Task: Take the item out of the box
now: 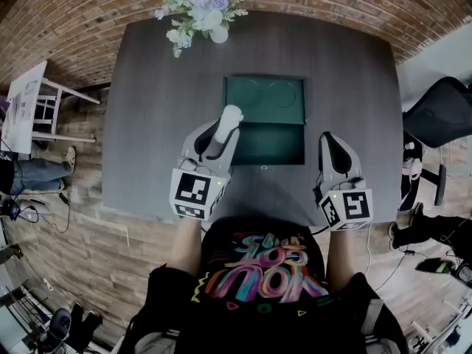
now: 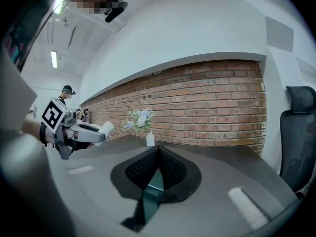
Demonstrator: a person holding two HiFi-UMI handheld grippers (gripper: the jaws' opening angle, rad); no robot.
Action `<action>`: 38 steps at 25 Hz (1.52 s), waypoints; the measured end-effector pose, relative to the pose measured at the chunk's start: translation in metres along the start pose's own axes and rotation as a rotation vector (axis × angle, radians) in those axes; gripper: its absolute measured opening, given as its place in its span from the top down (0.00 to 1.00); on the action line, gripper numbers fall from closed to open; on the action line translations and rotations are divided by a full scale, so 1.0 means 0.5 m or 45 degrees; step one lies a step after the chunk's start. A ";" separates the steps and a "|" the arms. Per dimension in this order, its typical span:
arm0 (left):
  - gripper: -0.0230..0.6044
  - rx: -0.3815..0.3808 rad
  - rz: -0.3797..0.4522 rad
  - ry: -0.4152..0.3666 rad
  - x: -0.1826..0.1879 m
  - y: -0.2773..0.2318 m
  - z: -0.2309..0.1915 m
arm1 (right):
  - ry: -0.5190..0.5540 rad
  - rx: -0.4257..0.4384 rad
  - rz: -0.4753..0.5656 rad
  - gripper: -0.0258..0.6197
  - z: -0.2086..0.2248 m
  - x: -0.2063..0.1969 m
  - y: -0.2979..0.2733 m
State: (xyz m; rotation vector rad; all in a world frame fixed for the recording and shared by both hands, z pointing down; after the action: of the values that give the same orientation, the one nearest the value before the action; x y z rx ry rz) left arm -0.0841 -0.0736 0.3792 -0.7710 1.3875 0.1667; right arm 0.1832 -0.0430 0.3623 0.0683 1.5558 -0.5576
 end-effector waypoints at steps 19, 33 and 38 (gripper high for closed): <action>0.75 0.047 0.106 0.186 -0.020 0.024 -0.004 | -0.029 0.003 -0.018 0.96 0.010 -0.009 0.013; 0.75 0.068 0.140 0.198 -0.016 0.041 -0.006 | -0.031 0.010 -0.013 0.96 0.004 -0.010 0.020; 0.75 0.070 0.147 0.191 -0.013 0.048 -0.004 | -0.024 0.016 -0.011 0.96 -0.001 -0.010 0.025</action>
State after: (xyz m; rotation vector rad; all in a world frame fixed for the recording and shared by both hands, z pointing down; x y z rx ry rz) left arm -0.1001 -0.0544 0.3759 -0.6686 1.5738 0.1626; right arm 0.1881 -0.0303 0.3634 0.0657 1.5346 -0.5735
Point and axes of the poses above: the fingertips, and each gripper's own axes: y backward along the fingers, z to its right, x out of its top, the point moved 7 cm from there along y, backward along the fingers, and after that the axes turned 5 degrees about -z, right-handed, at the moved point
